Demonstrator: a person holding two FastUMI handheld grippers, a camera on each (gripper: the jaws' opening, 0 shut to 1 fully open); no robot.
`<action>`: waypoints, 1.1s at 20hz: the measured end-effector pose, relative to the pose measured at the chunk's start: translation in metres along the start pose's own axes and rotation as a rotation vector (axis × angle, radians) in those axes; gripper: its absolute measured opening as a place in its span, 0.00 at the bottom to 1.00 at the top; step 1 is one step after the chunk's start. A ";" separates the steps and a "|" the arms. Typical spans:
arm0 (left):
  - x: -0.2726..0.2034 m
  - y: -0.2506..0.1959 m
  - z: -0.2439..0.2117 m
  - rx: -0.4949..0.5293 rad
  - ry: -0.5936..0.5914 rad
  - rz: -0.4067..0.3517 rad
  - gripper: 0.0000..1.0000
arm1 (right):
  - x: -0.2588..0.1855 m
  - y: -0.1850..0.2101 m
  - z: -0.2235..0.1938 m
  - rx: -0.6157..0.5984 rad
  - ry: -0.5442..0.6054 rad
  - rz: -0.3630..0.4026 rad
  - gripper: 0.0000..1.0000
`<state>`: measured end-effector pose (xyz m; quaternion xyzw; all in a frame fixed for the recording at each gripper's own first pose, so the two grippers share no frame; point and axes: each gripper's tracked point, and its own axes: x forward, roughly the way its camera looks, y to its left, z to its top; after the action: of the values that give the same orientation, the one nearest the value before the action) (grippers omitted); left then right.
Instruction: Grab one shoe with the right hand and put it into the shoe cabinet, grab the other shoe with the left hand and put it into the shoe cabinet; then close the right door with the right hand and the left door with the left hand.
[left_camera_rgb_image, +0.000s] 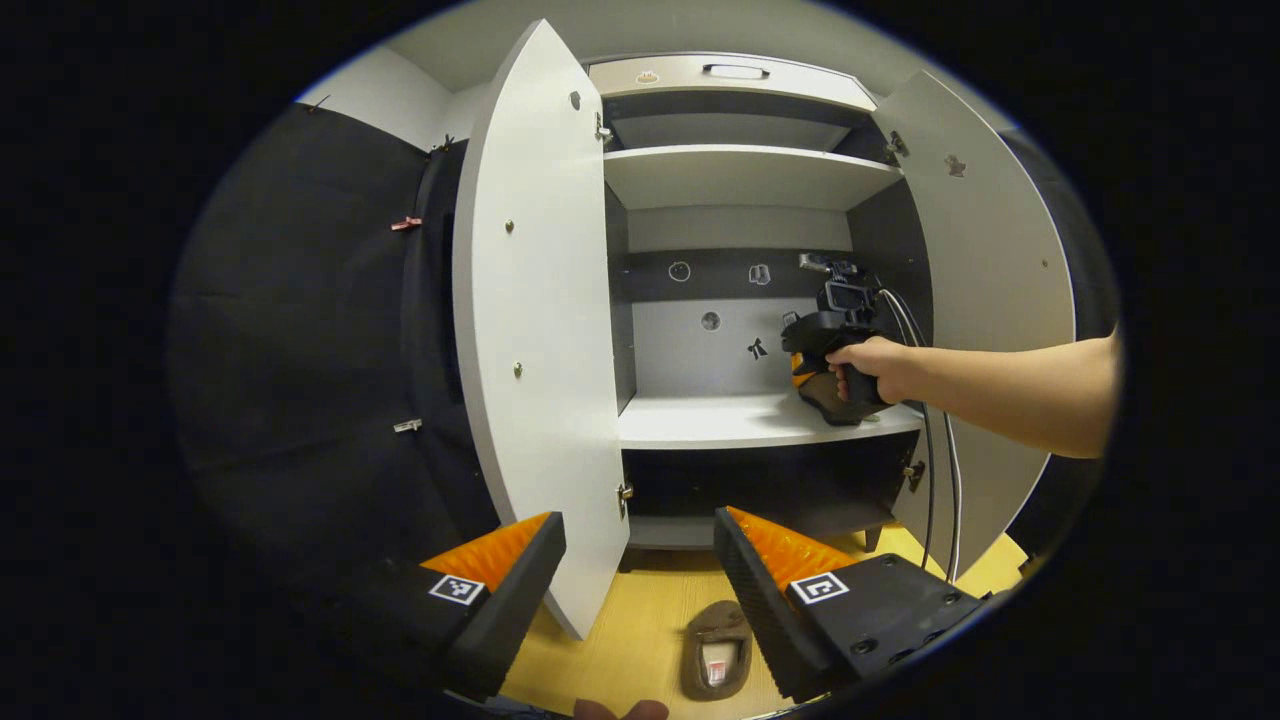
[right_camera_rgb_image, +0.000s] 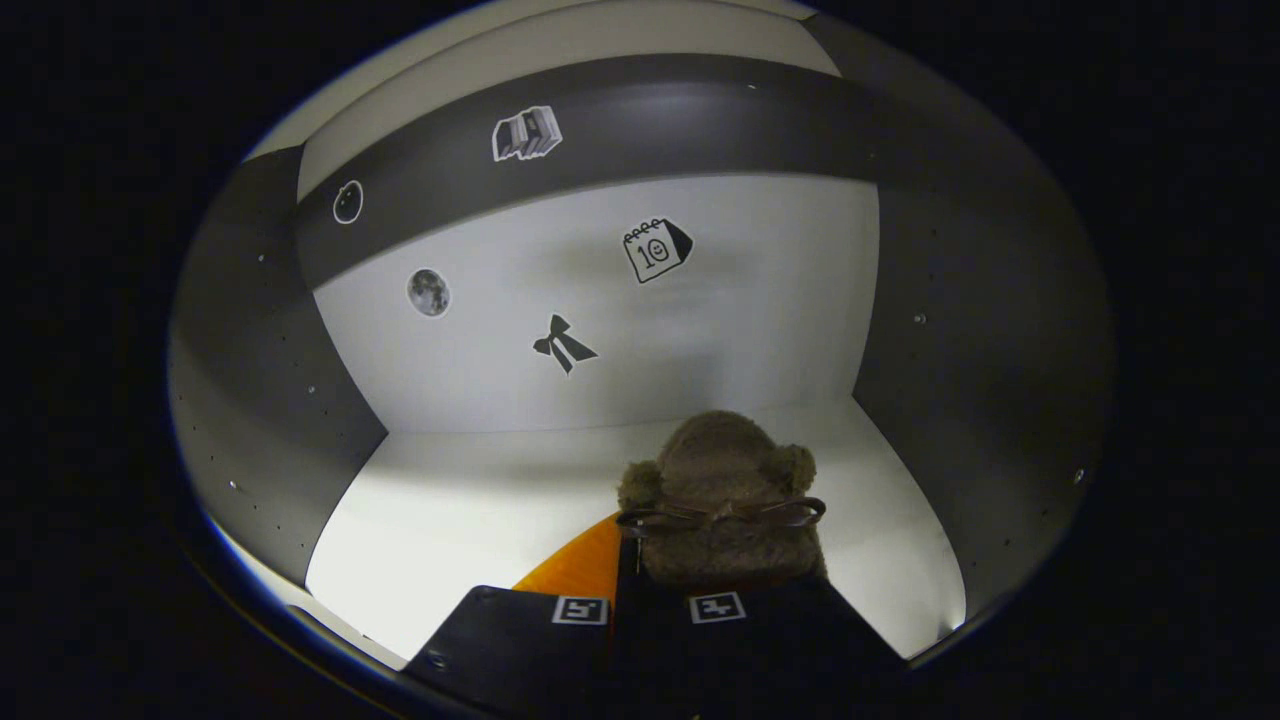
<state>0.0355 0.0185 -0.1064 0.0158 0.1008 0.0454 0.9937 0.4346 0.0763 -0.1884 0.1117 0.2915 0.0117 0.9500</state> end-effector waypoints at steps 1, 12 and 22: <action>0.002 -0.001 0.002 0.000 -0.002 -0.004 0.95 | -0.001 0.001 -0.002 -0.001 0.009 0.005 0.18; 0.012 -0.013 -0.008 -0.026 0.017 -0.082 0.95 | -0.076 0.005 0.006 -0.012 -0.007 0.067 0.76; 0.032 -0.036 -0.131 0.002 0.279 -0.217 0.95 | -0.215 -0.013 0.048 -0.028 -0.411 0.063 0.98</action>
<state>0.0436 -0.0117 -0.2426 -0.0005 0.2387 -0.0607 0.9692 0.2820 0.0354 -0.0338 0.1076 0.0876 0.0225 0.9901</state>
